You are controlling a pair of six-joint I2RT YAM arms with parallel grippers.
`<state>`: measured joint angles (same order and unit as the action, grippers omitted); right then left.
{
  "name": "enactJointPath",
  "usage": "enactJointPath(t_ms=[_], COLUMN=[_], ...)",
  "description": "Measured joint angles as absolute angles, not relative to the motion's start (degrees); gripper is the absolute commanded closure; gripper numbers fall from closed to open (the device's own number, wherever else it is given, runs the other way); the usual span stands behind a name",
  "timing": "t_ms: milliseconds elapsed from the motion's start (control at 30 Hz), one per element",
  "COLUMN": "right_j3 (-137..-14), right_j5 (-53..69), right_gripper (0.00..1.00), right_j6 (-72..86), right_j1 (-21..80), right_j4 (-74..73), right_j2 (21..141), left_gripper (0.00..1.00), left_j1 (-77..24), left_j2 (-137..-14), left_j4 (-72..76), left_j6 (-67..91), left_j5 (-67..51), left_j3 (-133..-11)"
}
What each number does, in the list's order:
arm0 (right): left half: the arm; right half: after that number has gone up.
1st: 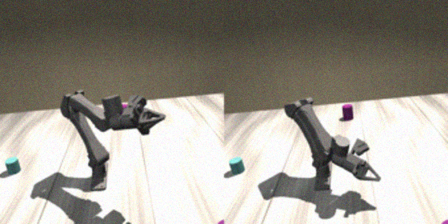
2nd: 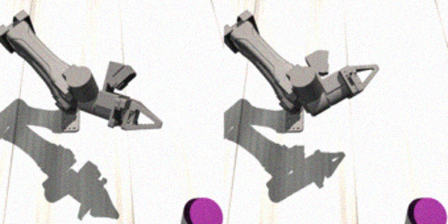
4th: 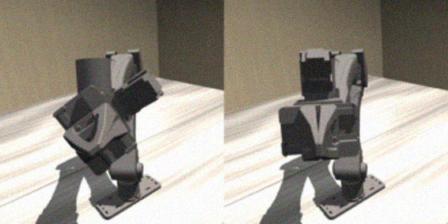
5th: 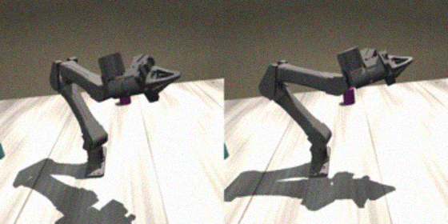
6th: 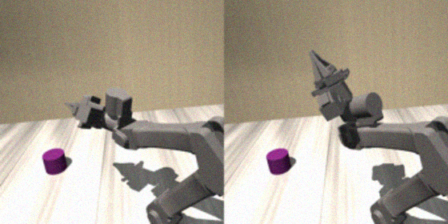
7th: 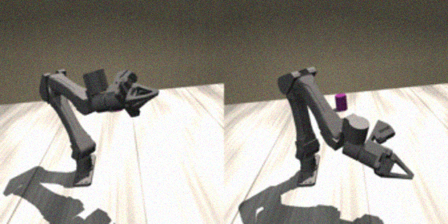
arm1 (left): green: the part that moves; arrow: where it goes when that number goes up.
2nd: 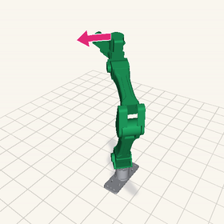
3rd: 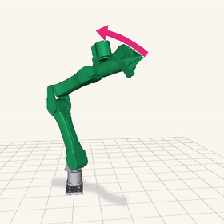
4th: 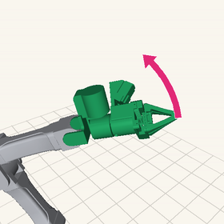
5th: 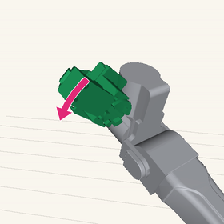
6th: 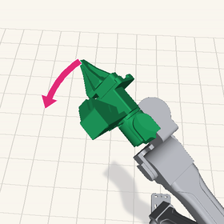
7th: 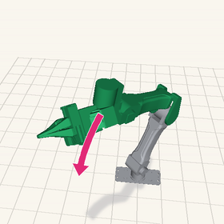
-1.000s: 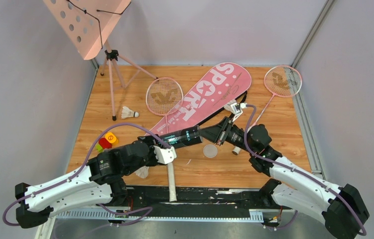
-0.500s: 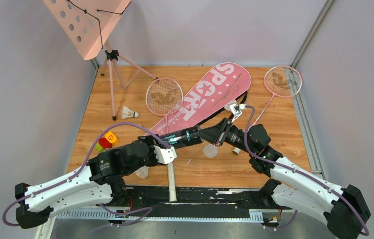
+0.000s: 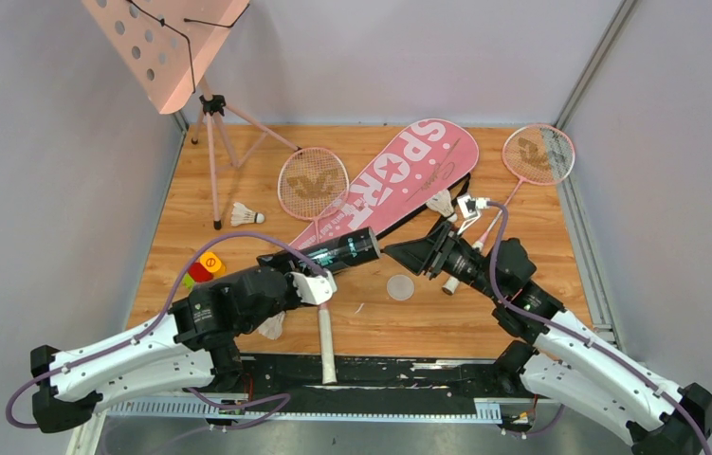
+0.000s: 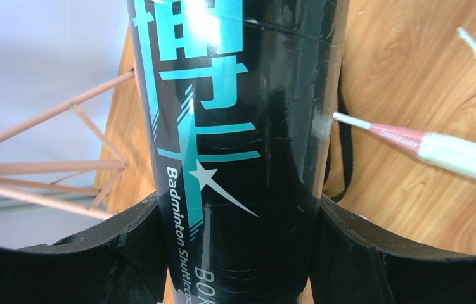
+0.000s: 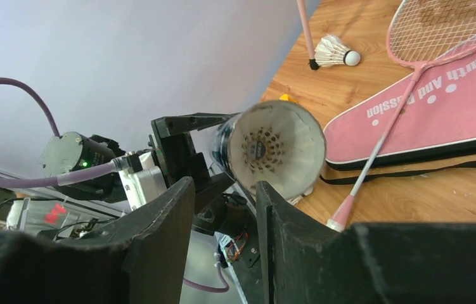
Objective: Pack up the badminton gear
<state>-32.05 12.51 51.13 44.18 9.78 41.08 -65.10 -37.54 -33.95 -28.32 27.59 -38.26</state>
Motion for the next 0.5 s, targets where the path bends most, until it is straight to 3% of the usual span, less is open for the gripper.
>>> enactJointPath(t_ms=[233,500], right_j3=[-32.0,-36.1], right_j5=[9.7,-4.3], right_gripper=[0.61,0.47], right_j6=[47.6,38.7], right_j1=[46.5,62.4], right_j4=[8.7,9.9], right_j2=[43.4,60.2], left_gripper=[0.58,0.59], left_j1=[-65.1,-65.1], left_j2=[-36.7,-24.1], left_j4=[-34.5,-32.3], left_j6=[-26.9,-26.1], left_j5=[38.3,50.2], left_j3=[-39.0,-40.7])
